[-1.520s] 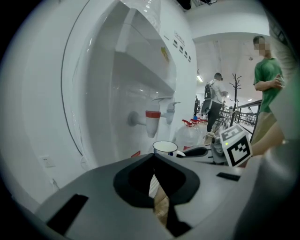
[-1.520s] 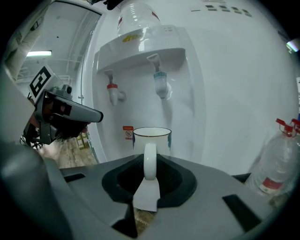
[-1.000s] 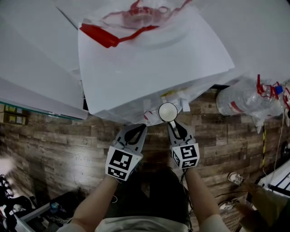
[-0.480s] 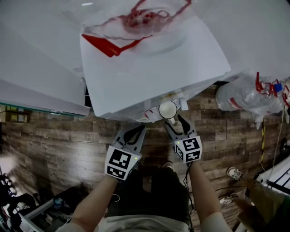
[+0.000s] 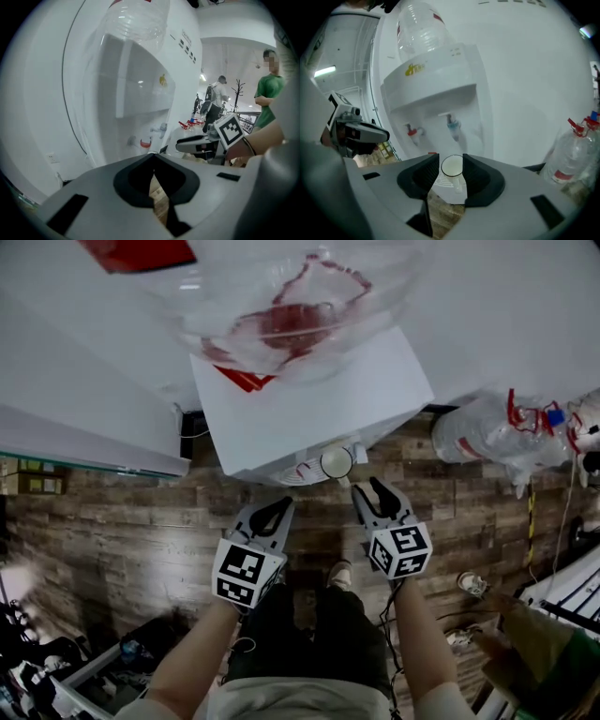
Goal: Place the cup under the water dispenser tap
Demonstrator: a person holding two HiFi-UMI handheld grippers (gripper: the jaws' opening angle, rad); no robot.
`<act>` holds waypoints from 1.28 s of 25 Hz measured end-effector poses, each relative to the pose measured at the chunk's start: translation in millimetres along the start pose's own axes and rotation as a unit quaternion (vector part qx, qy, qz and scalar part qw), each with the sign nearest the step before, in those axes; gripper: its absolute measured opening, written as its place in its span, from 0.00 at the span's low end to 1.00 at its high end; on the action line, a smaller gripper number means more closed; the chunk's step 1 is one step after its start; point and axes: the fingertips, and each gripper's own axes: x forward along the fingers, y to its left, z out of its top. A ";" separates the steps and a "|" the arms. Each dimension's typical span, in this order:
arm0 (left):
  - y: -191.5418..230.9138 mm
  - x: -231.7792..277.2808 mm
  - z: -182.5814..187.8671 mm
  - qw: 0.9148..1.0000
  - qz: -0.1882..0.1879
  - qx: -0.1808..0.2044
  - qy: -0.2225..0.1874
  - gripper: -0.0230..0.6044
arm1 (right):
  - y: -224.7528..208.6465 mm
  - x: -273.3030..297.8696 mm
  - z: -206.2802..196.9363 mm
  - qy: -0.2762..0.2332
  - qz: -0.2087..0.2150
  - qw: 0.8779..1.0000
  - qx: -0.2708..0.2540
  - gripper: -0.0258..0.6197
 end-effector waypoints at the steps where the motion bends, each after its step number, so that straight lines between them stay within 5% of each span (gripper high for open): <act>1: -1.5 -5.0 9.5 1.000 0.000 -0.003 -0.002 0.05 | 1.1 -8.8 10.5 -0.002 0.000 1.000 0.010 0.27; 10: -19.6 -60.1 93.0 1.000 0.007 0.011 -0.014 0.05 | 8.8 -91.8 110.8 -0.025 -0.014 0.999 0.017 0.13; 15: -28.8 -98.4 146.7 0.998 0.006 -0.013 -0.059 0.05 | 21.4 -144.0 172.4 -0.048 -0.025 0.998 -0.014 0.12; 25: -62.6 -165.4 239.4 0.993 0.000 0.080 -0.089 0.05 | 68.7 -242.3 290.5 -0.126 -0.026 0.990 -0.060 0.11; 32: -88.9 -214.0 297.0 0.984 -0.011 0.112 -0.138 0.05 | 102.9 -307.8 349.5 -0.176 -0.031 0.980 -0.085 0.10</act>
